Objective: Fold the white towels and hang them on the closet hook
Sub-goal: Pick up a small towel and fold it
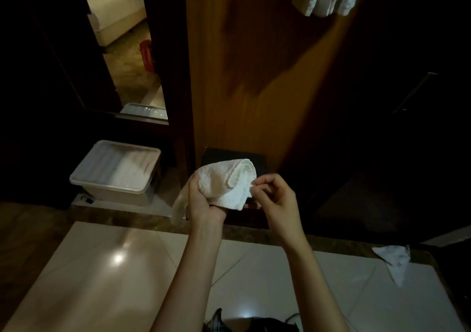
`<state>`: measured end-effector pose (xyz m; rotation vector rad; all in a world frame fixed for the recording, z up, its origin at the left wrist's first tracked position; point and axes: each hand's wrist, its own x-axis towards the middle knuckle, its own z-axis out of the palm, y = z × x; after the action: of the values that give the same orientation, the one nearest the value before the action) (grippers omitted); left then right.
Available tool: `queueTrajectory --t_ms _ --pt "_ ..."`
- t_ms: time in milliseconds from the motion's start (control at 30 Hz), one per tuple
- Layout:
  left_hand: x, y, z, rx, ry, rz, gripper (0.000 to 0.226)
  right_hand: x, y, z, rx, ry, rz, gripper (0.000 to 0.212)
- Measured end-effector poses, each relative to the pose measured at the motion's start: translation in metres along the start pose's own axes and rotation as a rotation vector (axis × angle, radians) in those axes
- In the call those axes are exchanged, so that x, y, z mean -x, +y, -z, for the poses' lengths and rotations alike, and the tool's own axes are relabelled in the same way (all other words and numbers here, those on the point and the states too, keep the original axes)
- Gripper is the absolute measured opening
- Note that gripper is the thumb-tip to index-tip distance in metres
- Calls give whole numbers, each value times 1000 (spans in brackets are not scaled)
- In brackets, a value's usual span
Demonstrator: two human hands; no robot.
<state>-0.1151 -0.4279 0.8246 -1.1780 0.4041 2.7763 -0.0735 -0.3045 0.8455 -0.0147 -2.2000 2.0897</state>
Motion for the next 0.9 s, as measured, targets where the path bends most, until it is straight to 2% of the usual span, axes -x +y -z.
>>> queueTrajectory --t_ms 167,333,433,533,633,700,733,800,900 --pt "4 2 -1 32 -8 -3 40 1 2 -3 147 15 29 16" --pt "5 2 -2 155 33 -1 64 3 -1 -6 320 -30 54 21" --pt "4 2 -4 226 27 3 71 2 -5 -12 323 -12 3 7" --pt "5 -1 -4 154 33 -31 61 0 -3 -14 333 42 -60 16" --pt "6 -1 -3 7 -77 -41 40 -2 4 -13 330 106 -136 23" --pt "4 -3 -3 -96 -75 -8 45 -4 8 -12 276 146 -188 13" --pt "2 -4 -2 -139 -48 -2 54 -4 9 -11 280 188 -170 7" --pt "0 -7 -1 -258 -3 1 67 -2 5 -8 373 274 -4 2" --pt "1 -10 0 -391 -66 20 57 1 -6 0 550 297 335 9"
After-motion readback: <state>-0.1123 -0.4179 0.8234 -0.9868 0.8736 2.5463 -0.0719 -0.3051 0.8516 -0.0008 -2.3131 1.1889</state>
